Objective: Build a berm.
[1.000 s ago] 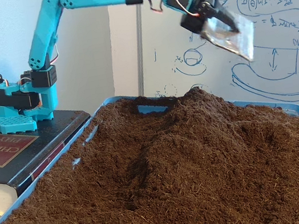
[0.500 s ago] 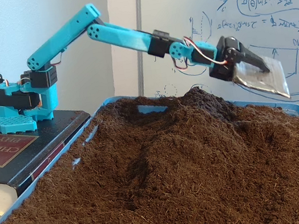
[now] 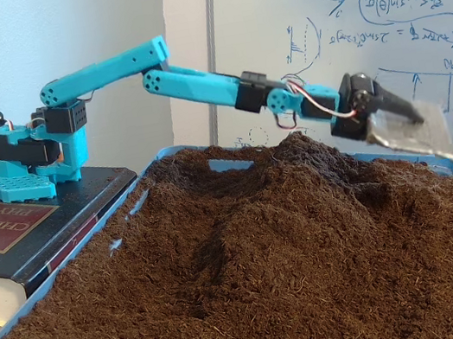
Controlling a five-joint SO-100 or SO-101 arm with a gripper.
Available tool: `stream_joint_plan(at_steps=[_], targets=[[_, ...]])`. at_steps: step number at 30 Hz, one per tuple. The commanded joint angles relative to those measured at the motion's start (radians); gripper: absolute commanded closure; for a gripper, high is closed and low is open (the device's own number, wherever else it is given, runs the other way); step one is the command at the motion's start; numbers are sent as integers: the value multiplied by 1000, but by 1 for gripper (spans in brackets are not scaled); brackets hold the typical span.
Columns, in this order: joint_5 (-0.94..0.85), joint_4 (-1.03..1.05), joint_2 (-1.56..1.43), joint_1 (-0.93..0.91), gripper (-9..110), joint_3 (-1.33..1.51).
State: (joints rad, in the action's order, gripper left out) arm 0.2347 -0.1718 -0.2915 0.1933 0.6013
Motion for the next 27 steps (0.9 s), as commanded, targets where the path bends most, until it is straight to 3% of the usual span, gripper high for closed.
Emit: stream_joint_plan(at_steps=[1,10,20,27], targets=[[5,-23,0,35,101,-107],[8,26,84,77,101,-104],[6,540,-147,120,101,34],[-2,788,-258,123,101,74]])
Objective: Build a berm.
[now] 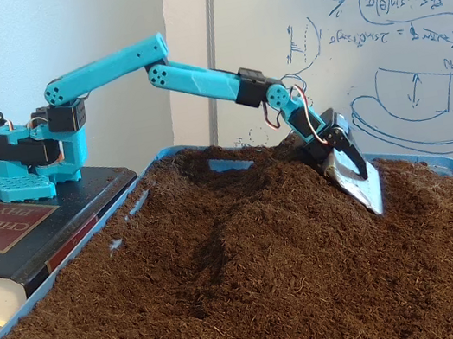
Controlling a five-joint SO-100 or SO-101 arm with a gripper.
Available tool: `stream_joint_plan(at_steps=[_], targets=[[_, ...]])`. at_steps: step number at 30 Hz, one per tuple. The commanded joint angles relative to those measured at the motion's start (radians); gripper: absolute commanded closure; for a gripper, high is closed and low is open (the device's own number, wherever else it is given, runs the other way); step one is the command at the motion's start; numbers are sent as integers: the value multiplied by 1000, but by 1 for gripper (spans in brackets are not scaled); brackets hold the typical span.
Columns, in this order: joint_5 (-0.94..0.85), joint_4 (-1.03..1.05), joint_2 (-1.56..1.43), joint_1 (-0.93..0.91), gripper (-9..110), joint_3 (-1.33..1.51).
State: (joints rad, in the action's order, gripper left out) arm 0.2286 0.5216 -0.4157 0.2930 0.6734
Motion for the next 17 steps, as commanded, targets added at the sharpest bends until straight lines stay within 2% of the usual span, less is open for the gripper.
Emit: stream_joint_plan(at_steps=[1,17], targets=[[2,118,-141,21,101,2],[-2,423,-278,18,101,6]])
